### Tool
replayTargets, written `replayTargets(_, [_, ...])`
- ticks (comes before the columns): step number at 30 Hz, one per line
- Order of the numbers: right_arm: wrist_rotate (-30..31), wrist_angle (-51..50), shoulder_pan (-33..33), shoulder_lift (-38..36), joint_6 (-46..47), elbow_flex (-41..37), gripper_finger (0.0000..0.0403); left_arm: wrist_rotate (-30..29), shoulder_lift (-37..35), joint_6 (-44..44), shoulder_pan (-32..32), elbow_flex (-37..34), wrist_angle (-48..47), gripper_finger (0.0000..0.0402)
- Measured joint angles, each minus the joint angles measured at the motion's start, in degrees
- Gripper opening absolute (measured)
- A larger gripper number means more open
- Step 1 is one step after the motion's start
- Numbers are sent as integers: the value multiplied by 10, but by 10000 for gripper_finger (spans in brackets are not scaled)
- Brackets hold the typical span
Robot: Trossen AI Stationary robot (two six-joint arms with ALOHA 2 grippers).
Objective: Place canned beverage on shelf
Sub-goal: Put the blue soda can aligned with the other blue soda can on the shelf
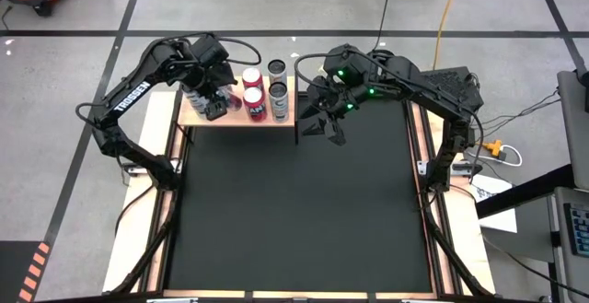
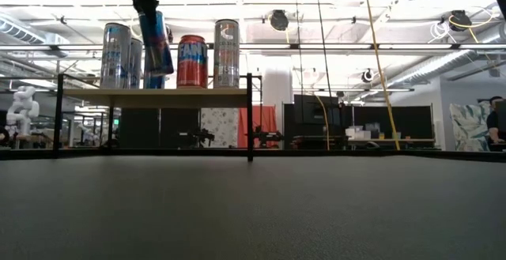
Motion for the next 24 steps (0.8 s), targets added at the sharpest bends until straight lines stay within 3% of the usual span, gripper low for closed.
replayTargets(11, [0, -16, 0, 0, 1, 0, 219, -4, 29, -1, 0, 0, 0, 281])
replayTargets(24, [0, -25, 9, 0, 1, 0, 219, -76, 30, 0, 0, 0, 0, 282])
